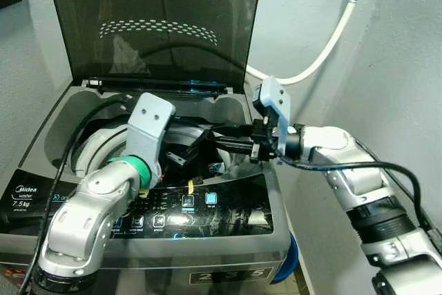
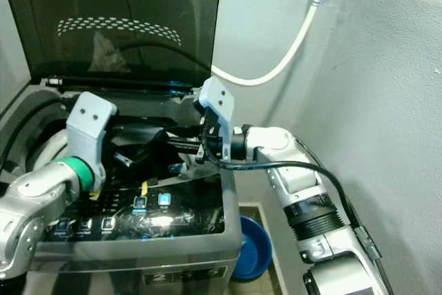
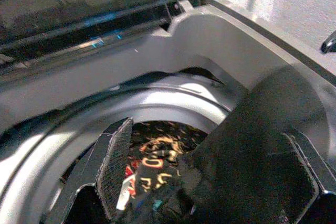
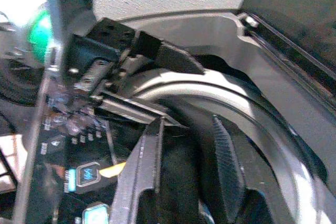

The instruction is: Clothes washing

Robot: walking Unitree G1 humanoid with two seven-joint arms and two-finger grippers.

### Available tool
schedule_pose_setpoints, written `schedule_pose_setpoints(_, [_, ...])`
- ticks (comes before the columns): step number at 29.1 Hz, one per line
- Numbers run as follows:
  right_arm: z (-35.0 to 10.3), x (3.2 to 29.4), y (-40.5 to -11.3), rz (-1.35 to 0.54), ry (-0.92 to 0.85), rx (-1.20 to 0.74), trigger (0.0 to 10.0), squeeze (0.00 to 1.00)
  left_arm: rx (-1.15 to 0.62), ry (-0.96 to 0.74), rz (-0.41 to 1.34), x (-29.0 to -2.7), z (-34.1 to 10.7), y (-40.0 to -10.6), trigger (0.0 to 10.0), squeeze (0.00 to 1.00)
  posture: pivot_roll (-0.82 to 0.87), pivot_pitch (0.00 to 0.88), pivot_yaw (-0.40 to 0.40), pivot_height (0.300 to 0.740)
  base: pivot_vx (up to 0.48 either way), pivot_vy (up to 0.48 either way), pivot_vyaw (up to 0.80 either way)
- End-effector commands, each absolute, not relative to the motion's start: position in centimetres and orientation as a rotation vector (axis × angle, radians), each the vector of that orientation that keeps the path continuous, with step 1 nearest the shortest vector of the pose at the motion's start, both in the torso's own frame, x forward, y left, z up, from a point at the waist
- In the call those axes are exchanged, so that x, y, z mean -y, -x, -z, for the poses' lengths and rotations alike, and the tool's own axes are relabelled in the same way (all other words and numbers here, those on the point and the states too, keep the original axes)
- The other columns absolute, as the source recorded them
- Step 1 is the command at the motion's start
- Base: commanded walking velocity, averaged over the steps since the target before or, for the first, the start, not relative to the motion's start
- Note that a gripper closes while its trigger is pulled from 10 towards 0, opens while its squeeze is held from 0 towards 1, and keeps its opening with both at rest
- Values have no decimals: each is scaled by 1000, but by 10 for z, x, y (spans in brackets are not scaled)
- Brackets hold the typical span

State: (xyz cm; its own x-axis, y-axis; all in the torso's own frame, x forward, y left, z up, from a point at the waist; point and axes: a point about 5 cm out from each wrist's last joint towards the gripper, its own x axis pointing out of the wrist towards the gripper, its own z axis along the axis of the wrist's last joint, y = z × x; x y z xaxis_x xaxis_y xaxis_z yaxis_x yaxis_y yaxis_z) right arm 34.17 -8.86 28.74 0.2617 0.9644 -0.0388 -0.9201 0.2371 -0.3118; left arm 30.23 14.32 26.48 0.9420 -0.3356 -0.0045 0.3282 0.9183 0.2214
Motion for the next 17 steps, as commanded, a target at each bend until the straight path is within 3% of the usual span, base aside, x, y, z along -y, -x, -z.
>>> schedule_pose_setpoints(1, [-293,88,-336,-1348,317,189,10000,1000,39,-221,342,-143,-267,-303,10000,0,76,47,-24,740,0,0,0])
schedule_pose_setpoints(5, [-294,87,-335,-1348,345,200,10000,988,46,-227,342,-143,-269,-303,10000,0,74,46,-25,740,0,0,0])
schedule_pose_setpoints(6, [-294,87,-334,-1353,352,198,10000,0,45,-224,344,-143,-268,-303,10000,0,75,44,-30,740,0,0,0])
schedule_pose_setpoints(13, [-302,89,-335,-1316,380,263,10000,0,46,-206,346,-144,-269,-301,10000,0,74,40,-31,740,0,0,0])
schedule_pose_setpoints(14, [-312,90,-345,-1196,335,319,10000,0,61,-214,320,-146,-271,-302,10000,0,75,37,-31,740,0,0,0])
schedule_pose_setpoints(15, [-312,90,-345,-1196,335,319,10000,0,61,-214,320,-146,-271,-302,10000,0,75,37,-31,740,0,0,0])
schedule_pose_setpoints(17, [-328,101,-370,-861,163,387,10000,0,91,-239,226,-153,-274,-307,10000,0,76,36,-33,740,0,0,0])
